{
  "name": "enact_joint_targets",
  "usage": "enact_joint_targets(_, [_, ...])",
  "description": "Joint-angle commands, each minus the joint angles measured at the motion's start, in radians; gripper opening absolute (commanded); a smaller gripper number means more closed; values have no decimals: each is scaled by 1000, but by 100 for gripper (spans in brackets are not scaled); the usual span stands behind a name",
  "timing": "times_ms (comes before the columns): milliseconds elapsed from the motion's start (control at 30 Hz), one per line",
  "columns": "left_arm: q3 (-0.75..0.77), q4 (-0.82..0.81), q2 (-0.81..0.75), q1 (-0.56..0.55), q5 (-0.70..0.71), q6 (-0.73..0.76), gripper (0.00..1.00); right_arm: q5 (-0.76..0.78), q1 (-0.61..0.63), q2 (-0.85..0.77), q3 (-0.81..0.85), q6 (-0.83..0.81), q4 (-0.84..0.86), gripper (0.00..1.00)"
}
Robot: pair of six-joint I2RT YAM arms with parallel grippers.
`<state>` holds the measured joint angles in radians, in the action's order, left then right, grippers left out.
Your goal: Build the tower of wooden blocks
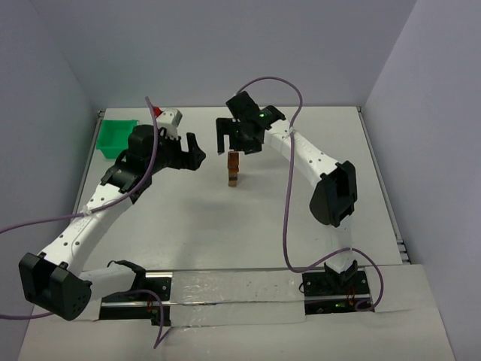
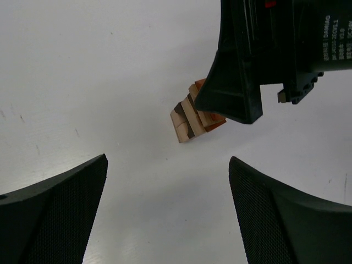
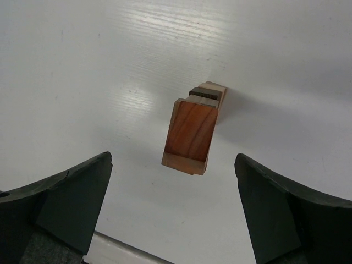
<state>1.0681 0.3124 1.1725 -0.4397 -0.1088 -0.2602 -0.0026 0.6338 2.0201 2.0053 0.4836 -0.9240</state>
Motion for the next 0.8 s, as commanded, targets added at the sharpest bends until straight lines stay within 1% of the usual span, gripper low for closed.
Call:
enact_joint_targets(0, [123,89,63,44,-52,-6,99,-27,-25,-101,29,-75,45,100])
enact_joint_targets(33, [152,99,85,47,-51,0,99,-33,-34,-106,20,-79,47,100])
enact_joint_targets(133, [322,287,236,73,-19,35,99,-57,-84,-203,-41,-129,92,100])
enact_joint_targets(167, [357,323,267,80,20,42,99,-77,-114,-232,-83,-150,125,100])
enact_joint_targets(267, [407,353,313,99,80,62,99,-115,-196,-323,-177,-212,186,100])
enact_joint_targets(400, [408,324,319,128,46,93,99,-148,-305,-414,-321,-304,254,100])
enact_joint_targets(533, [391,306,333,155,31,93,99,-152,-400,-465,-428,-350,281,100])
enact_joint_targets(633, [381,300,354,190,36,77,99,-121,-433,-513,-538,-370,320,100])
enact_joint_targets(767, [365,287,367,258,-6,55,99,-109,-455,-592,-627,-375,367,100])
